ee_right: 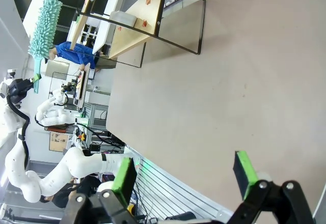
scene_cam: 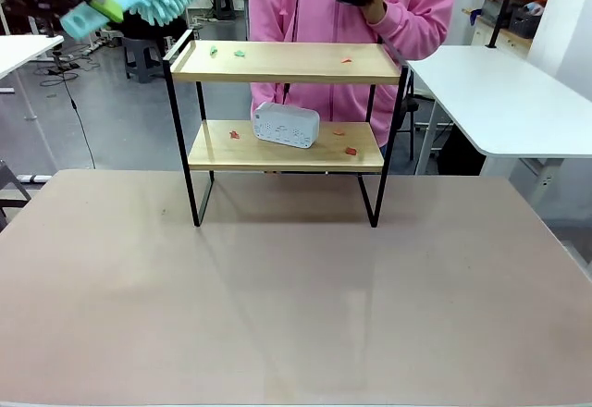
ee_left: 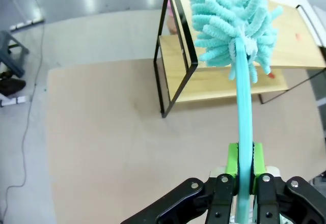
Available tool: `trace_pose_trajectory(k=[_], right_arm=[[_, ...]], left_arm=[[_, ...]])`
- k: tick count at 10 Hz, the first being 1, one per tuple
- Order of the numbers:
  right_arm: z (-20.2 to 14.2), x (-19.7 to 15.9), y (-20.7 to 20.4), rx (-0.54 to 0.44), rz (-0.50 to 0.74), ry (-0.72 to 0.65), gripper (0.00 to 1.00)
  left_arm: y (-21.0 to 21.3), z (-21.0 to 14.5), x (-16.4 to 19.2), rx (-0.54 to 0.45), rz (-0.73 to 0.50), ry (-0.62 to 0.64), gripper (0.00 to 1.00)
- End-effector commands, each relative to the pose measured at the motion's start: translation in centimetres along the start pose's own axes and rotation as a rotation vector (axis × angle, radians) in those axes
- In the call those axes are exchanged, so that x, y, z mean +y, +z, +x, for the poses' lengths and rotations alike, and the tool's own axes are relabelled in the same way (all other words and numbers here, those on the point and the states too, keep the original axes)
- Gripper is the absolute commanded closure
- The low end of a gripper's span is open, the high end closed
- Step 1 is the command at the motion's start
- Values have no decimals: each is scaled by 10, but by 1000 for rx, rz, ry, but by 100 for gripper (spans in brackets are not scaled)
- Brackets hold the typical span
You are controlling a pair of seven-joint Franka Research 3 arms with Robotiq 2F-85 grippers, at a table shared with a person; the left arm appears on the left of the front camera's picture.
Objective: Clean the shelf.
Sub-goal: Clean the specific tier of the Shelf with the Duster once objects are removed.
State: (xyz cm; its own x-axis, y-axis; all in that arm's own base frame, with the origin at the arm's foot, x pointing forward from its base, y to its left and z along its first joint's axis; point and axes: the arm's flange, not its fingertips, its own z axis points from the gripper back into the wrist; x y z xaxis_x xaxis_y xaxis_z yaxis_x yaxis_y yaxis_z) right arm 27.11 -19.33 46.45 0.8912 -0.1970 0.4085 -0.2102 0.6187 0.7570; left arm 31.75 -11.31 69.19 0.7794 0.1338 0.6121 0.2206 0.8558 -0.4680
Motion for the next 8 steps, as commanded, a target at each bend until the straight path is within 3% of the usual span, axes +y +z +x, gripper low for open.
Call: trace_pose_trajectory(k=[1, 8], right_arm=[[1, 0, -1, -16, 18, 25, 0], [1, 0, -1, -16, 18, 25, 0]], left_arm=[[-13, -13, -7, 5, 87, -10, 87], [-76, 2, -32, 91, 258, -50, 87]])
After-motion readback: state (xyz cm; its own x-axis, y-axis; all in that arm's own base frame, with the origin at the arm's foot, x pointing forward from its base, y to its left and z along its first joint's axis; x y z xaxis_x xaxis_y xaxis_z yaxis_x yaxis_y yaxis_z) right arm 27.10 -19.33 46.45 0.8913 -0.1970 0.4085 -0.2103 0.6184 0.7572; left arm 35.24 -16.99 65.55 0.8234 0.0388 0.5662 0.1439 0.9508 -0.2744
